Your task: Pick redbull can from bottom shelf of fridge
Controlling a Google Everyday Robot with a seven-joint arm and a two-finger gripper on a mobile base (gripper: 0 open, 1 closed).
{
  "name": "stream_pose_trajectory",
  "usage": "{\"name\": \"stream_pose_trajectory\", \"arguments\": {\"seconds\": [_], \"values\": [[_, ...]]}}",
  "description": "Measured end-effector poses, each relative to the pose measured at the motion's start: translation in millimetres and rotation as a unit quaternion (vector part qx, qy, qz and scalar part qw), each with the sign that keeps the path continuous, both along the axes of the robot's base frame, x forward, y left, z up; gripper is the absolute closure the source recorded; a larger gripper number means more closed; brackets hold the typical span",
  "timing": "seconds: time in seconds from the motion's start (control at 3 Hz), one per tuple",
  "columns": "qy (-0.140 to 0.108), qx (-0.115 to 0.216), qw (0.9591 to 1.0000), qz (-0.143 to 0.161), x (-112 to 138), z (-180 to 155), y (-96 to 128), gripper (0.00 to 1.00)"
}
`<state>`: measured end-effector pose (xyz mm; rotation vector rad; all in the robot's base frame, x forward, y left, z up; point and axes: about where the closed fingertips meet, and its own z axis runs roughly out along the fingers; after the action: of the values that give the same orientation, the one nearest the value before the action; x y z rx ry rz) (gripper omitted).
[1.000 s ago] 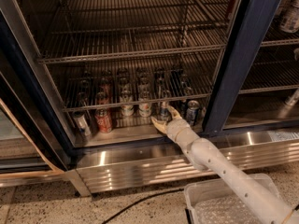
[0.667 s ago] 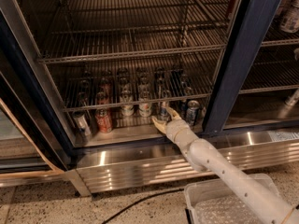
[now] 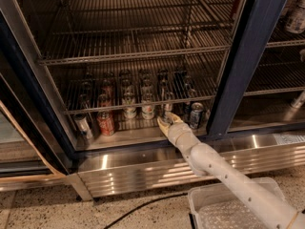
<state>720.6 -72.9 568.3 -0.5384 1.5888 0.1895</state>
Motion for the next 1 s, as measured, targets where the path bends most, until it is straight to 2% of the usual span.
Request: {"name": "stream_pose_trajectory", "arguments": {"seconds": [0.33, 0.67, 1.0], "values": [[0.000, 0.000, 1.0000, 0.000, 0.0, 0.0, 0.1, 0.52], [0.000, 0.000, 1.0000, 0.000, 0.0, -0.1, 0.3, 0.53], [-0.001, 0.003, 0.9996, -0.028, 0.6, -1.7, -2.8, 0.59]]}}
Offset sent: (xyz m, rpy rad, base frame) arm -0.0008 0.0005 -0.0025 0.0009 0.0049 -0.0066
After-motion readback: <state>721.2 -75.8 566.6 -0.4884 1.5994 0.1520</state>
